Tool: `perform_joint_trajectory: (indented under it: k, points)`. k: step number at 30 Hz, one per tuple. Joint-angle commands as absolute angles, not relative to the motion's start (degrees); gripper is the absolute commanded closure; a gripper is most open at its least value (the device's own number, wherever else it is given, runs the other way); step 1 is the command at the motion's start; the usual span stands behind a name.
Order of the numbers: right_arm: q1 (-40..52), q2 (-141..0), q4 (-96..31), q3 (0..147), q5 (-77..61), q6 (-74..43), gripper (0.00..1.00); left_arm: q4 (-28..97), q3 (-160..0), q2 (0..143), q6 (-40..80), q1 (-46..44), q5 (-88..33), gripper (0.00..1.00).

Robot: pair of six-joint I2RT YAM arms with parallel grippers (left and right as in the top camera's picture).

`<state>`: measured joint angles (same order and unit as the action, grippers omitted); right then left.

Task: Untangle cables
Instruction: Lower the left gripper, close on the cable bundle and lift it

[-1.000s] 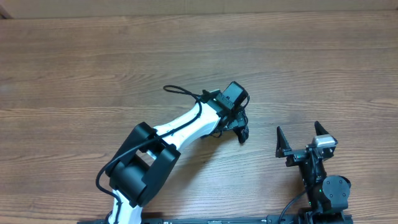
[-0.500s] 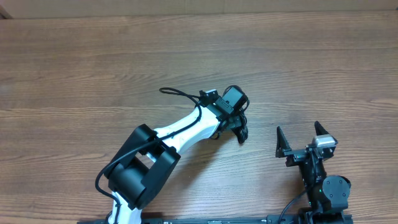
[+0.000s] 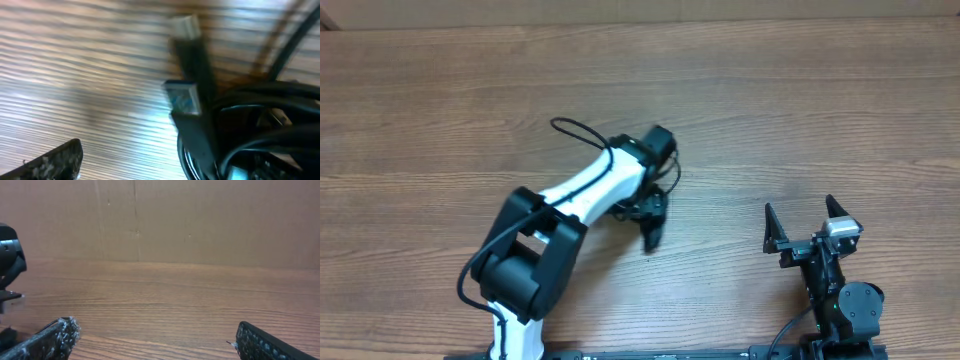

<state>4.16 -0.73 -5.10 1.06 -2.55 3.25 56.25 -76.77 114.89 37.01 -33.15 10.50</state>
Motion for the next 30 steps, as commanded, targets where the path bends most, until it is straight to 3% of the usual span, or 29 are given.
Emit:
perform_joint_trajectory:
  k: [1,4,9,14,23,30]
  points:
    - [4.0,-0.2,-4.7,0.5,-2.0,3.5,0.0,58.0,-76.7,117.0,27.8,-29.3,23.4,0.04]
    - [4.0,-0.2,-4.7,0.5,-2.0,3.5,0.0,58.0,-76.7,117.0,27.1,-26.2,26.6,0.0]
    - [4.0,-0.2,-4.7,0.5,-2.0,3.5,0.0,58.7,-77.8,117.0,23.5,-22.3,19.0,0.0]
    - [4.0,-0.2,-4.7,0.5,-2.0,3.5,0.0,61.2,-84.1,117.0,22.9,-22.5,18.0,0.0]
    - [4.0,-0.2,-4.7,0.5,-2.0,3.5,0.0,65.3,-94.8,116.4,20.7,-22.5,-1.3,0.0]
    - [4.0,-0.2,-4.7,0.5,-2.0,3.5,0.0,74.1,-94.8,116.3,19.3,-25.9,0.7,0.0]
